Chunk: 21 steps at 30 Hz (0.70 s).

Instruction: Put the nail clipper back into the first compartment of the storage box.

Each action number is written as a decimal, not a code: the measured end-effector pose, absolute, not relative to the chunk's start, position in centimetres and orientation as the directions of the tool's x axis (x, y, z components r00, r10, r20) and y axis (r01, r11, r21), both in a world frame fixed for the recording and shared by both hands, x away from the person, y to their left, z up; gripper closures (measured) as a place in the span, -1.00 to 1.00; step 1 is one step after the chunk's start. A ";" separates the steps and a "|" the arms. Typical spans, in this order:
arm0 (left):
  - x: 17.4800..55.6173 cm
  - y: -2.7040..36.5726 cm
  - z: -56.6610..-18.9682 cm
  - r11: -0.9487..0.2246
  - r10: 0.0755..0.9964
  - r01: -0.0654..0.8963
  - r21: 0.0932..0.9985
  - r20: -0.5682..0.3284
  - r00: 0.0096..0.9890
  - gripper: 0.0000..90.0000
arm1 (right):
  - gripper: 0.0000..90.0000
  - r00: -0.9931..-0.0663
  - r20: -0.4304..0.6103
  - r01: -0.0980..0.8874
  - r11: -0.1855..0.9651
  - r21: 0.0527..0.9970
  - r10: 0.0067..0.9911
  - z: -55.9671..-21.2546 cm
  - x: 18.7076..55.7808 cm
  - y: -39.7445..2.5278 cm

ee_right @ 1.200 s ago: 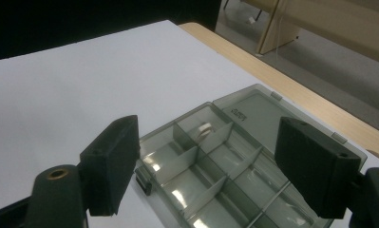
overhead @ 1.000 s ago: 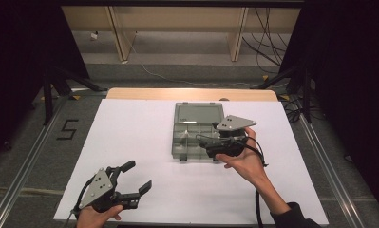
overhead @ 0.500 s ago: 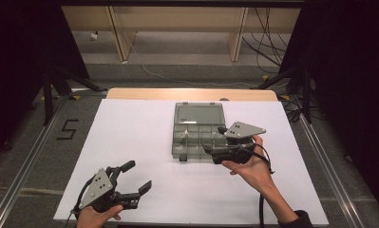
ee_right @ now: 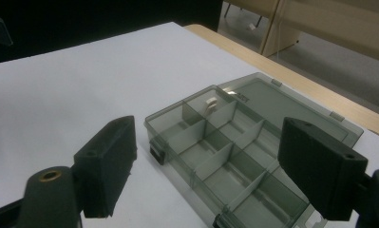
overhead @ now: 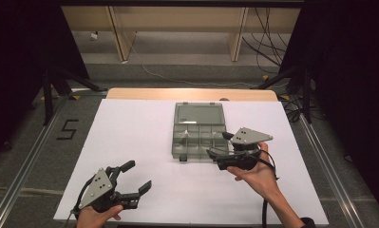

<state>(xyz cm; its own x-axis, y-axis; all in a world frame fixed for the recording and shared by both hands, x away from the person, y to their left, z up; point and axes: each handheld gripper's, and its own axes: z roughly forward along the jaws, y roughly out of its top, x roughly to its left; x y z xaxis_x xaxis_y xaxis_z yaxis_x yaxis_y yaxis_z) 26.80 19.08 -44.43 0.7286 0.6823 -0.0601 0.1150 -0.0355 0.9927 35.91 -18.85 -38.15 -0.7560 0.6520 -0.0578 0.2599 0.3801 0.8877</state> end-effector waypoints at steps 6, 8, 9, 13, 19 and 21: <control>26.8 19.1 -44.4 -0.034 0.682 0.116 0.993 -0.062 0.729 -0.65 | -0.54 -0.751 -0.051 0.260 0.365 0.894 0.658 -38.3 35.3 -19.3; 26.8 19.1 -44.4 -0.034 0.682 0.116 0.993 -0.062 0.729 -0.65 | -0.54 -0.749 -0.050 0.261 0.363 0.895 0.661 -38.3 35.1 -19.5; 26.8 19.1 -44.4 -0.034 0.682 0.117 0.993 -0.062 0.728 -0.65 | -0.54 -0.745 -0.060 0.250 0.362 0.898 0.665 -38.4 35.0 -19.6; 26.8 19.1 -44.4 -0.036 0.683 0.115 0.993 -0.059 0.728 -0.65 | -0.54 -0.747 -0.046 0.261 0.357 0.897 0.663 -38.8 34.6 -19.9; 26.9 19.1 -44.5 -0.028 0.679 0.107 0.994 -0.060 0.732 -0.65 | -0.54 -0.749 -0.034 0.259 0.339 0.905 0.662 -39.2 33.7 -20.4; 26.8 19.1 -44.4 -0.037 0.682 0.113 0.993 -0.057 0.729 -0.65 | -0.54 -0.745 -0.041 0.252 0.338 0.907 0.666 -39.2 33.4 -20.7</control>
